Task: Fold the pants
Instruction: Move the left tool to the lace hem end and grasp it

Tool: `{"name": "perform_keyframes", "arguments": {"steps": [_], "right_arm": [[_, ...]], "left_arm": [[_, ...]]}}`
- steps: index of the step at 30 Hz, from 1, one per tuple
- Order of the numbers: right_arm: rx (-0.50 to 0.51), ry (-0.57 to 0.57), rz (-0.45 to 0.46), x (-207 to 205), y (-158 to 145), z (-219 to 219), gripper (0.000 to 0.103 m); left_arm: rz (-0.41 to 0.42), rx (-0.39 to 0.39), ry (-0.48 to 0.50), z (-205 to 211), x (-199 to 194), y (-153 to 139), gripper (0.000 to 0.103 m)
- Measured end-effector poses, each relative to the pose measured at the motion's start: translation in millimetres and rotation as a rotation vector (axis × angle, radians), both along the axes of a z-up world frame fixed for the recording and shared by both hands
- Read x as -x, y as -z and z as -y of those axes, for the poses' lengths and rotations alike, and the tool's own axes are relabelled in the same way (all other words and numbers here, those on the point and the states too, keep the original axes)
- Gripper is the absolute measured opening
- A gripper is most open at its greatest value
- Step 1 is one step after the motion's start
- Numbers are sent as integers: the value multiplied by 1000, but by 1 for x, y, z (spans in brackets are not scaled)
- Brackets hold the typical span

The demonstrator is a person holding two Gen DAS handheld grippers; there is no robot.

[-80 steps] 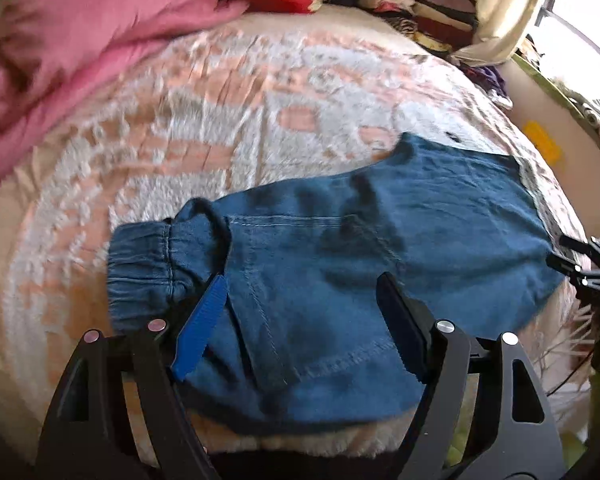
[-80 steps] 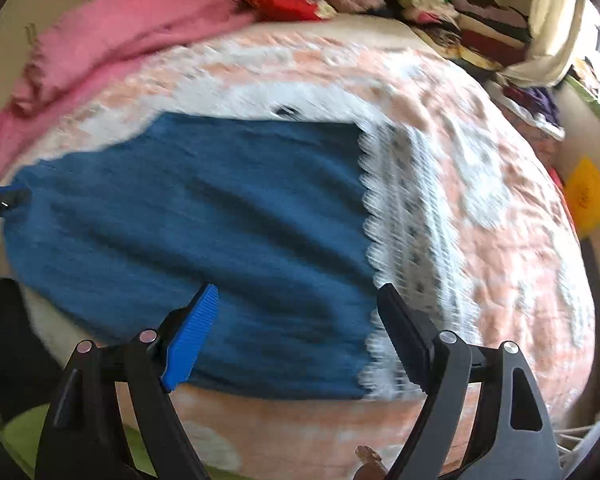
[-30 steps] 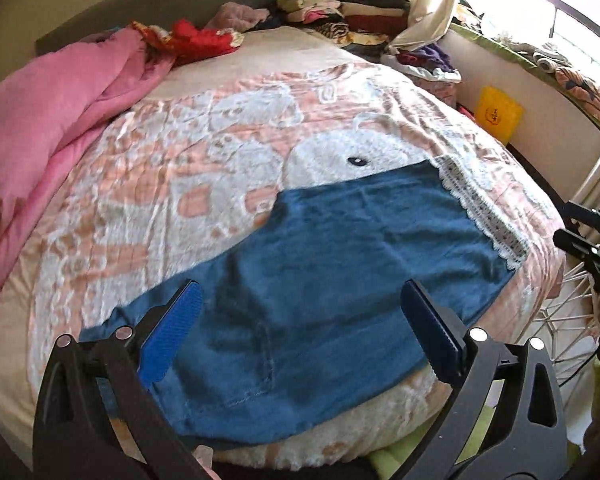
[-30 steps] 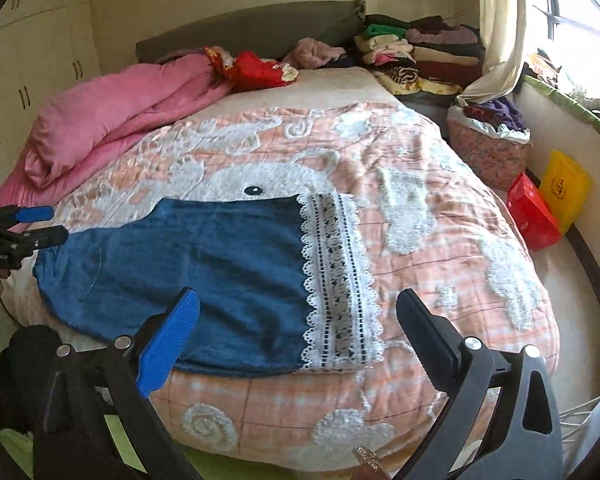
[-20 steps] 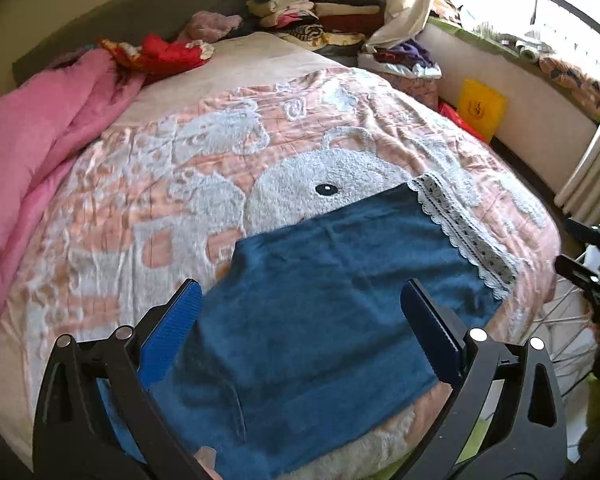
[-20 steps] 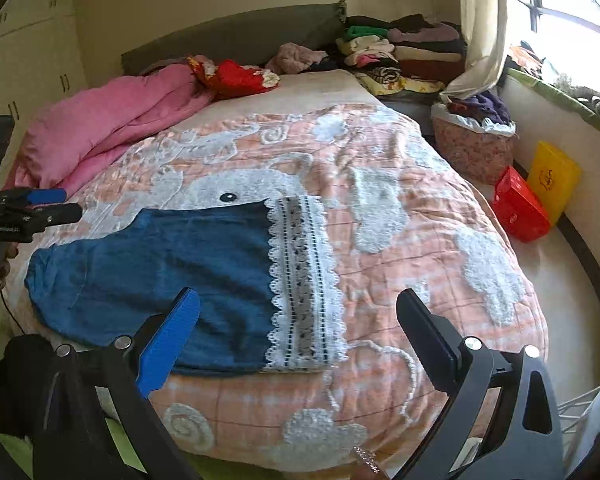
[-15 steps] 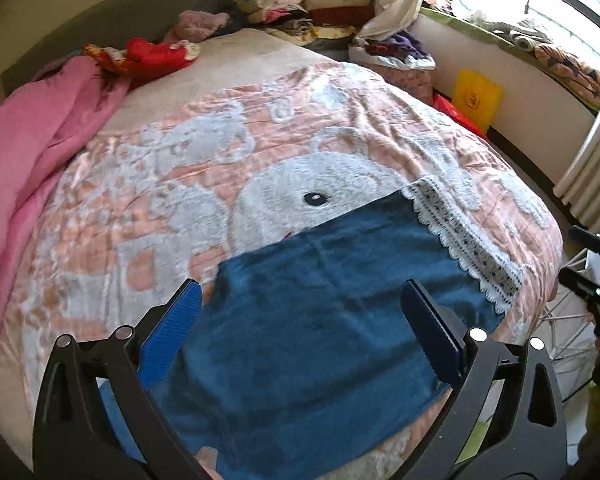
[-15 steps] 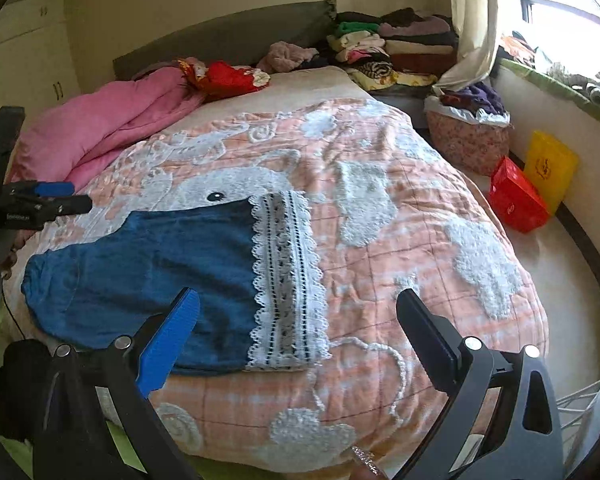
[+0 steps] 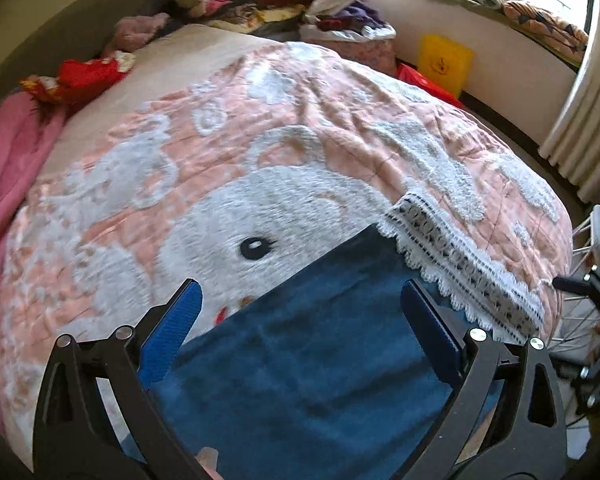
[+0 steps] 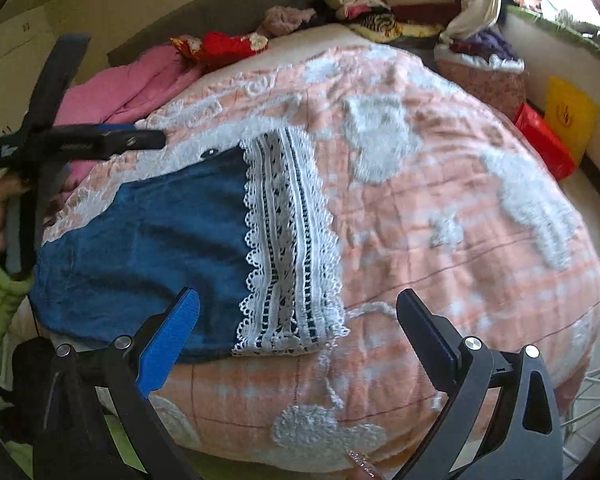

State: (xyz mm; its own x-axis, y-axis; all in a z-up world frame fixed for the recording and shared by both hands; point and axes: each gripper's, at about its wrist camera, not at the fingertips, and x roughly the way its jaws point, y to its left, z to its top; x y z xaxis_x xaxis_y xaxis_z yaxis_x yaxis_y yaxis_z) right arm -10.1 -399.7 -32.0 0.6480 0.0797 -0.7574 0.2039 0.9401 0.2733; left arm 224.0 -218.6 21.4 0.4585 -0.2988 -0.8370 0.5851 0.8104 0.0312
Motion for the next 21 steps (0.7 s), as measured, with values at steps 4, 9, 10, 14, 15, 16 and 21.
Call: {"name": "perform_keyframes", "arguments": {"steps": [4, 9, 10, 14, 15, 16, 21], "right_arm": [[-37, 0, -16, -8, 12, 1, 98], [-93, 9, -34, -16, 28, 4, 98], [-104, 6, -35, -16, 31, 4, 97], [-139, -40, -17, -19, 31, -1, 59], [-144, -49, -8, -20, 29, -1, 59], [-150, -53, -1, -20, 28, 1, 59], [-210, -49, -18, -29, 42, 6, 68]], "left_arm": [[-52, 43, 70, 22, -18, 19, 93], [-119, 68, 116, 40, -31, 43, 93], [-119, 57, 119, 43, -34, 48, 93], [-181, 73, 138, 49, -43, 66, 71], [-210, 90, 152, 50, -43, 69, 60], [-214, 106, 166, 51, -41, 70, 58], [-213, 120, 195, 53, -40, 71, 55]]}}
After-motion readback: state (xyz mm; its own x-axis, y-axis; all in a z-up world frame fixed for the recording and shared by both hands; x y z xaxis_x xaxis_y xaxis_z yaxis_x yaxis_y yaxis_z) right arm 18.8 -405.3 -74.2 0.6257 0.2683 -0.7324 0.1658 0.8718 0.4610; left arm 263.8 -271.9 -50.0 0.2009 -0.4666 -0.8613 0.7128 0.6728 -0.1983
